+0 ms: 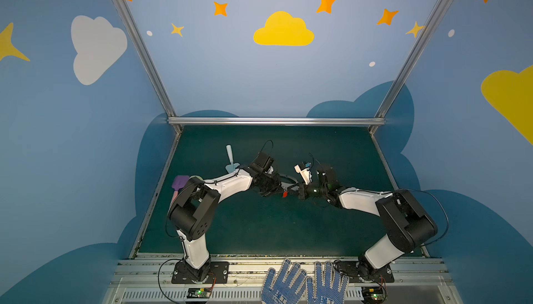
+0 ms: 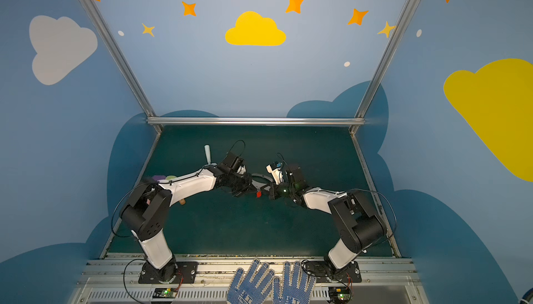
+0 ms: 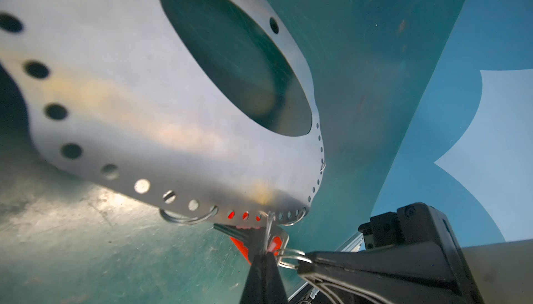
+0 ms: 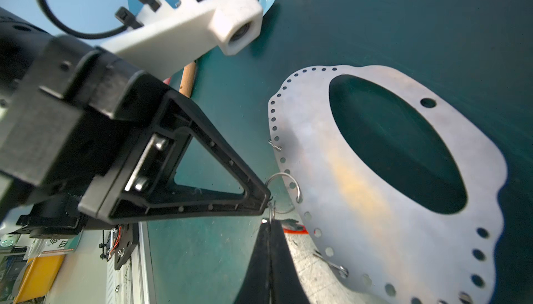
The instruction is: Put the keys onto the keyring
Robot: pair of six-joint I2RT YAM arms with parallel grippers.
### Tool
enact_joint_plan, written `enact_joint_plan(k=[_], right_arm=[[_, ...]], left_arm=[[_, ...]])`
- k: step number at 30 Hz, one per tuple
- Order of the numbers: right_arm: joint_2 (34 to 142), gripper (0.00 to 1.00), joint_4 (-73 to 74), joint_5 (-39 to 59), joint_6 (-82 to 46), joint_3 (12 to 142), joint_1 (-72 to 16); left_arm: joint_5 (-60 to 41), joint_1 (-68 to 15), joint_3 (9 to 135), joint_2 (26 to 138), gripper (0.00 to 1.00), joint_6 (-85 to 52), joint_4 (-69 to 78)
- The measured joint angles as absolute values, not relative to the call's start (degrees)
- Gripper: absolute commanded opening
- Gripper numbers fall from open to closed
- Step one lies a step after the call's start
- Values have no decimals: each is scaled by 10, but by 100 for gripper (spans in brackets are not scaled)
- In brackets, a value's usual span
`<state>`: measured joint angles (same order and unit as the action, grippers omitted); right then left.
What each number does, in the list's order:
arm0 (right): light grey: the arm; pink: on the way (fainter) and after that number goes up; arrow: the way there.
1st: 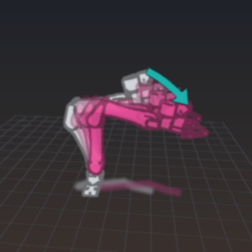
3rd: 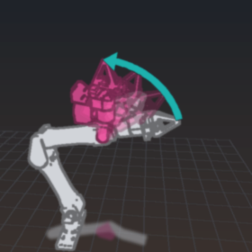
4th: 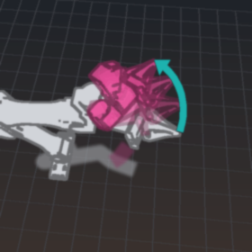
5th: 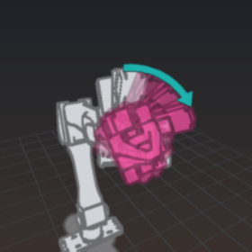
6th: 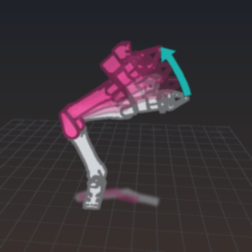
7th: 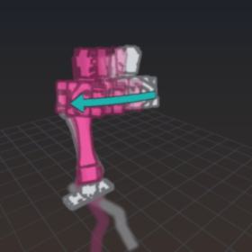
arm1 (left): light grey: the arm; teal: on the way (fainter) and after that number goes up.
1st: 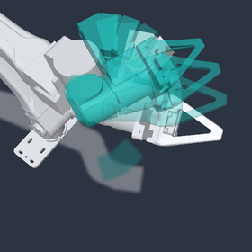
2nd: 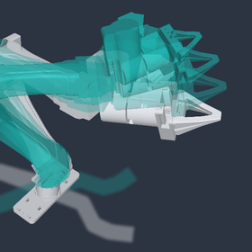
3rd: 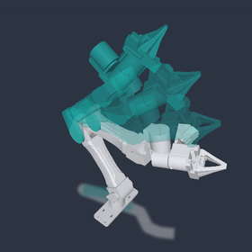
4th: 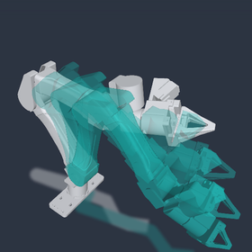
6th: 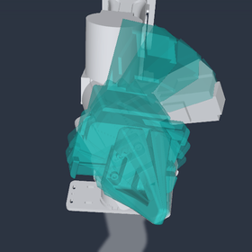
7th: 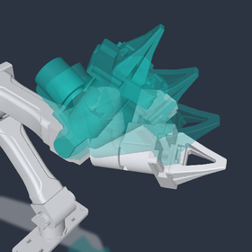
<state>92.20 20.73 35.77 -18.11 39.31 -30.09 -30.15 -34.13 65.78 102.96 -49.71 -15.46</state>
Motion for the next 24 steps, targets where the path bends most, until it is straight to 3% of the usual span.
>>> enact_joint_plan(k=[24], right_arm=[[907, 0, 167, 378, -157, 372, -305]], left_arm=[[-307, -337, 660, 1023, 4, -483, -178]])
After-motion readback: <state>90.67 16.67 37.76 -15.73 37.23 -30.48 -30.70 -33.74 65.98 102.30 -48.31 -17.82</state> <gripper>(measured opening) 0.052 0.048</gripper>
